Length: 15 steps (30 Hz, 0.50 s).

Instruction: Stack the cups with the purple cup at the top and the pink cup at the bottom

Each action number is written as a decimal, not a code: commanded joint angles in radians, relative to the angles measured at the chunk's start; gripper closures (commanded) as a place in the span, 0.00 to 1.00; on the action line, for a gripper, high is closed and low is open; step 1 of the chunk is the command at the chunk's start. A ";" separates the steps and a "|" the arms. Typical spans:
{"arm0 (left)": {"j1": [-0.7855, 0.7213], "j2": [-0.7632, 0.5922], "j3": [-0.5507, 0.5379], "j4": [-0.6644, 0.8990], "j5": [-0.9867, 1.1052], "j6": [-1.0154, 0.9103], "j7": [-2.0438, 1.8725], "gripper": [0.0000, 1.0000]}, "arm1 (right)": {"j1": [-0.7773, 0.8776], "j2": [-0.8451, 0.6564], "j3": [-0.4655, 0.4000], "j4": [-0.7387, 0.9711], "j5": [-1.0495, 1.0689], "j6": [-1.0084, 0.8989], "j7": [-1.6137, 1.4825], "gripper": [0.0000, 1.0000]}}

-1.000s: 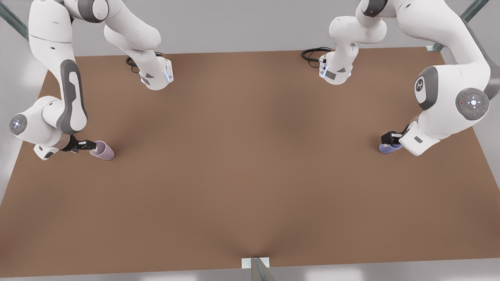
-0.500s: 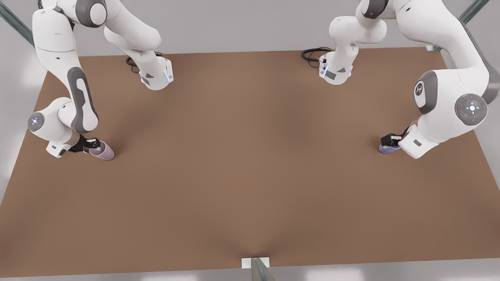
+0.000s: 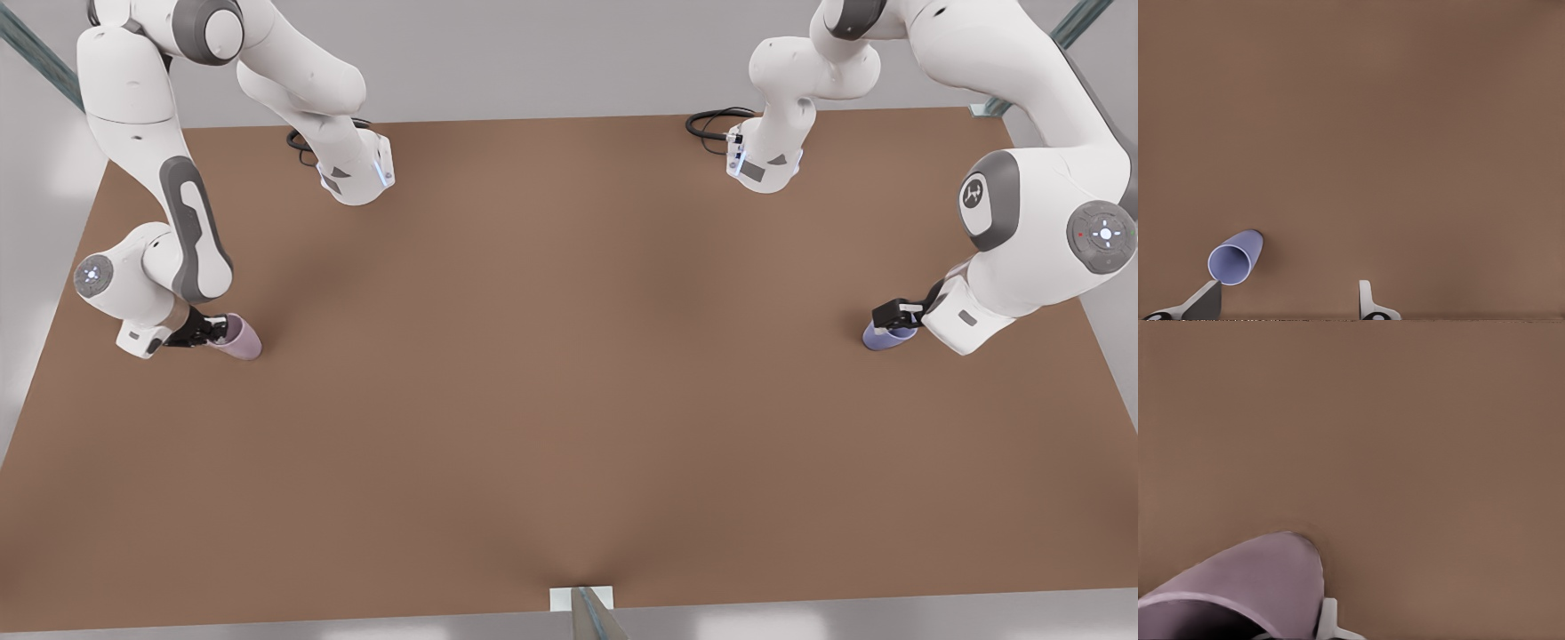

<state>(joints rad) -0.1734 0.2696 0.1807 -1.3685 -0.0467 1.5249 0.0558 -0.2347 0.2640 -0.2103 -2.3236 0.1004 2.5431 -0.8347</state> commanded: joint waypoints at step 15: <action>0.000 -0.001 0.002 0.002 -0.001 -0.003 0.001 0.00 | 0.327 -0.037 0.298 0.411 0.005 -0.417 0.867 0.79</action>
<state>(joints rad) -0.1733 0.2694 0.1822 -1.3682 -0.0481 1.5221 0.0572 0.0617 0.2206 0.0686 -1.9364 0.1082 2.2408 -0.6332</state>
